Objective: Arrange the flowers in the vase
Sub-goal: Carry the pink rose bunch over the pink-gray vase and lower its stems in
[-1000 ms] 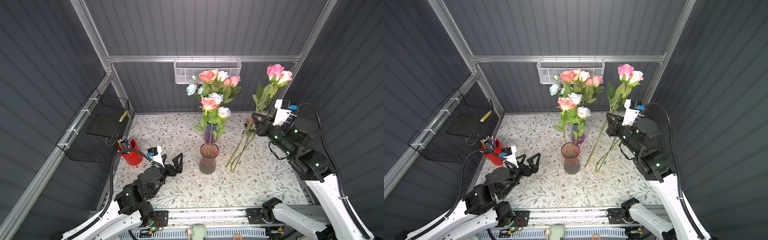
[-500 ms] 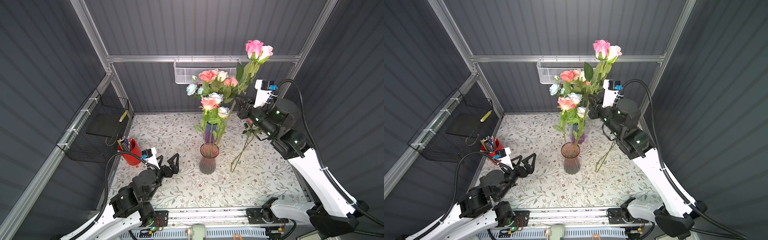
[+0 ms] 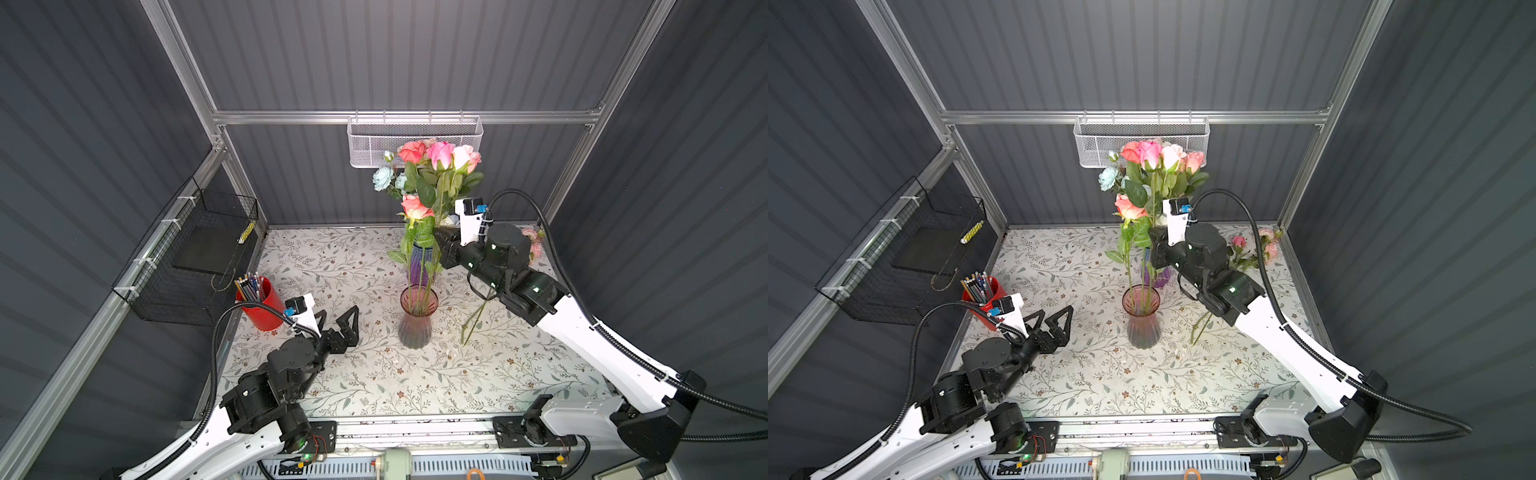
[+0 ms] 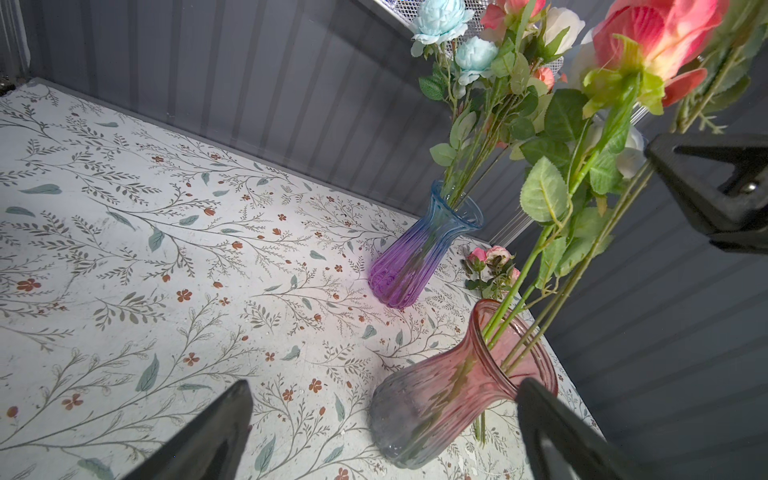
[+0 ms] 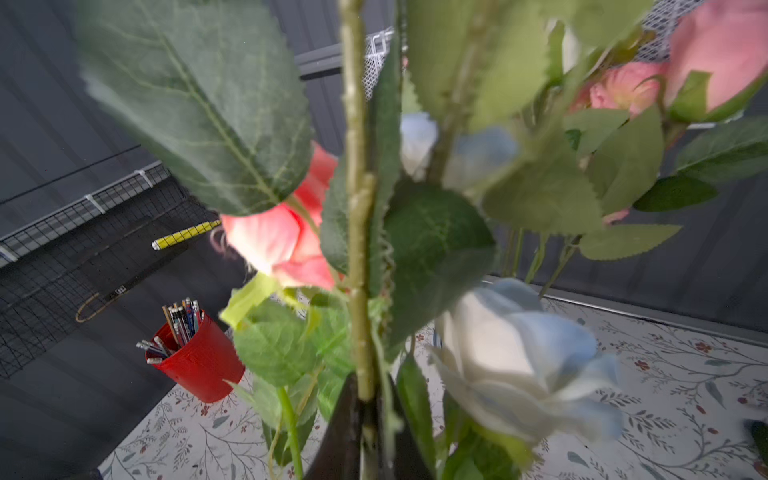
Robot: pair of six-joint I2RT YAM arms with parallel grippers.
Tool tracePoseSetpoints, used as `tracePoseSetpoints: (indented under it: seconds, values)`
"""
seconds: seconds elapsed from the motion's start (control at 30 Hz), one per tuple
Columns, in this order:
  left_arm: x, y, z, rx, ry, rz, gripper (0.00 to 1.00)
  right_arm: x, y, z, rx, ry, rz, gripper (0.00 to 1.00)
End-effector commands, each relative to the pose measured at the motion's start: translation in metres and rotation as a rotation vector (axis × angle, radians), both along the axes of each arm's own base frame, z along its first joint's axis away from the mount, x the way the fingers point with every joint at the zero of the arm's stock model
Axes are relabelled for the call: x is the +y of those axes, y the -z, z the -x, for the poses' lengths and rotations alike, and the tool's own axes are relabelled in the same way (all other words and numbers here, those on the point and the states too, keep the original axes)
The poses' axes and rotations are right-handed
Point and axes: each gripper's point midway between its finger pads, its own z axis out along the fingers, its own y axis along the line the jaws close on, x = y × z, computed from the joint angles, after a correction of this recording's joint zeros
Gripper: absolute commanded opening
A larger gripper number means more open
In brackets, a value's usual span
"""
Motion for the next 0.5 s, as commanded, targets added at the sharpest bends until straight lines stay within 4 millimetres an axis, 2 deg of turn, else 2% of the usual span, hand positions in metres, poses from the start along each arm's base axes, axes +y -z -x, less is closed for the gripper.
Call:
tracePoseSetpoints:
  seconds: [0.0,0.13,0.27,0.47]
  values:
    - [0.000,-0.007,-0.003,-0.020,-0.018,-0.001,1.00,0.001,-0.014,0.014,-0.047,-0.001,-0.014,0.18]
    - [-0.007,-0.004,-0.007,-0.012,-0.009,-0.012,0.99,0.011,-0.008,0.024,-0.025,-0.036,0.007,0.20]
    - [-0.013,-0.002,-0.009,-0.003,0.002,-0.019,0.99,0.011,-0.009,0.031,-0.029,-0.044,0.012,0.26]
    - [-0.015,0.001,-0.010,0.001,0.001,-0.022,0.99,-0.005,-0.019,0.042,-0.044,-0.020,-0.002,0.35]
